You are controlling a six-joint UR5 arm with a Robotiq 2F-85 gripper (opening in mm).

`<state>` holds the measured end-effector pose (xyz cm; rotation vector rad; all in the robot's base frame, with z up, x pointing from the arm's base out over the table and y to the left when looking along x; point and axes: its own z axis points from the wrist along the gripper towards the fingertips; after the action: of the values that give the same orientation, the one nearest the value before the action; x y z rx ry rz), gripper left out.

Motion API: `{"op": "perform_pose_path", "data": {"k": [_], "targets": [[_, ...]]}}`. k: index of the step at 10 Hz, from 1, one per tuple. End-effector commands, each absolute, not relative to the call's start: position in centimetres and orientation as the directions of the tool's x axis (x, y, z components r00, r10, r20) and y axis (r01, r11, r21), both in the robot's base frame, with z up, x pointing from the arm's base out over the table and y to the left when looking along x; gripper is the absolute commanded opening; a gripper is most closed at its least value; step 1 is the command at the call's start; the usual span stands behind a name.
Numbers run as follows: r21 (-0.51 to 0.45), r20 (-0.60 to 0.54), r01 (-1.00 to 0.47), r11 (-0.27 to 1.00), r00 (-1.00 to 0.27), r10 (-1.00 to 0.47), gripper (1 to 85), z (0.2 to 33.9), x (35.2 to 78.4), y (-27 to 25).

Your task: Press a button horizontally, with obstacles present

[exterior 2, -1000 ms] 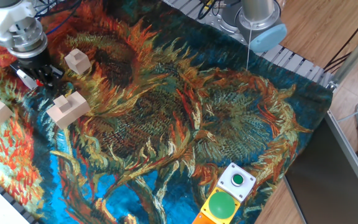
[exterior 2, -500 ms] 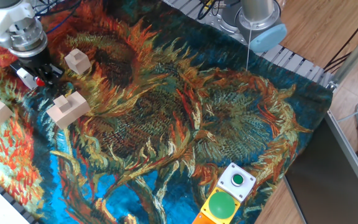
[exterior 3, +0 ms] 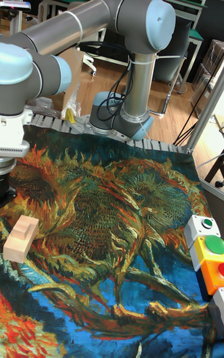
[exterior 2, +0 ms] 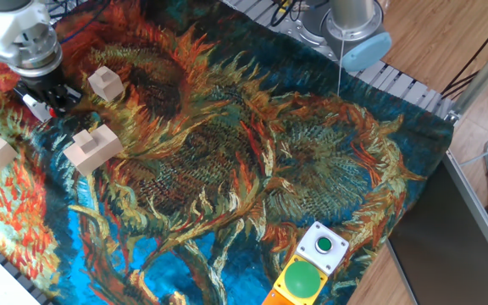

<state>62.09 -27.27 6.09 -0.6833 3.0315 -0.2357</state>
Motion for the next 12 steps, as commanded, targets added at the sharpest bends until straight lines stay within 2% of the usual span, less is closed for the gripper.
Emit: {"op": "perform_pose_path", "data": {"k": [1, 4, 7, 12], "targets": [[-0.151, 0.008, -0.44, 0.885, -0.896, -0.444, 1.3, 6.5, 61.9, -27.2], [-0.138, -0.012, -0.432, 0.891, -0.899, -0.437, 1.3, 6.2, 62.5, -26.0], [-0.151, 0.003, -0.425, 0.893, -0.903, -0.43, 1.3, 7.4, 61.9, -27.2], [-0.132, -0.014, -0.406, 0.905, -0.912, -0.411, 1.3, 7.3, 62.0, -26.6]]}}
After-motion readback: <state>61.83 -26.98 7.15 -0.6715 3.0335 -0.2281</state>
